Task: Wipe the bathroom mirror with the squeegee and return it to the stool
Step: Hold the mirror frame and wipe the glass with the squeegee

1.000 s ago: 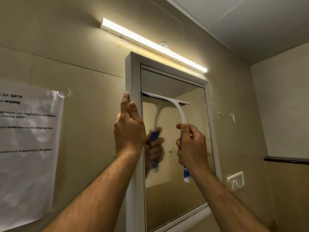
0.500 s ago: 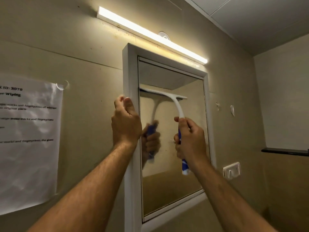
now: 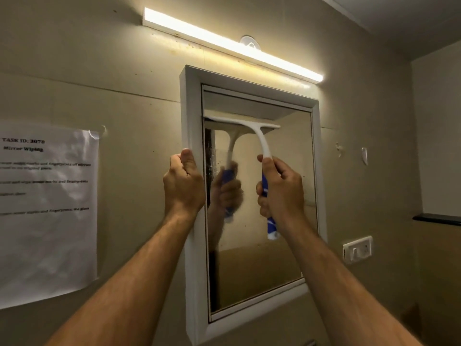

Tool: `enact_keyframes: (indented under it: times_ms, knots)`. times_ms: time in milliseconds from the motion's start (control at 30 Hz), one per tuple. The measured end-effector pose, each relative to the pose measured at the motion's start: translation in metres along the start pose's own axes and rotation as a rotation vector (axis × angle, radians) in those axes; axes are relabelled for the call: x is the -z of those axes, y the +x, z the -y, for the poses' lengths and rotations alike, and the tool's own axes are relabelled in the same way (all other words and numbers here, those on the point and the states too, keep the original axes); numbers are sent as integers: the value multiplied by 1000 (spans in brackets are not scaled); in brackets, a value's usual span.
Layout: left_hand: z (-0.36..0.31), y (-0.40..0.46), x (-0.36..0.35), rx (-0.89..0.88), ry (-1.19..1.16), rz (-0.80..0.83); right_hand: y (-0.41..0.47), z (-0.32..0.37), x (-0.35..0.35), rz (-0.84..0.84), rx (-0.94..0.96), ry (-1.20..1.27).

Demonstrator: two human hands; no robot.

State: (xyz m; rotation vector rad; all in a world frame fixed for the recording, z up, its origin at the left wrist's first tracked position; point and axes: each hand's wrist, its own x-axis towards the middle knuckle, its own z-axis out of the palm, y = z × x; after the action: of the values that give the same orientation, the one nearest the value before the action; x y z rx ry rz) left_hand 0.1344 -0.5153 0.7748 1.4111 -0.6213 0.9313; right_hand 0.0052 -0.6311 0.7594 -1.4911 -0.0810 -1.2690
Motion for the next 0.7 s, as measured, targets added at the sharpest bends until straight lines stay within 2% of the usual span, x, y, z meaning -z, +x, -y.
enact_keyframes:
  times_ms: [233,500,700]
  knots:
    - [0,-1,-1,-19,22,-5,-54,-51,17,40,-80,28]
    - [-1,-2,-2,-23,50,-3,-1,-16,14,33,26,-36]
    - [-2,-3,-1,-52,67,-20,-35,-52,24,80,-9,24]
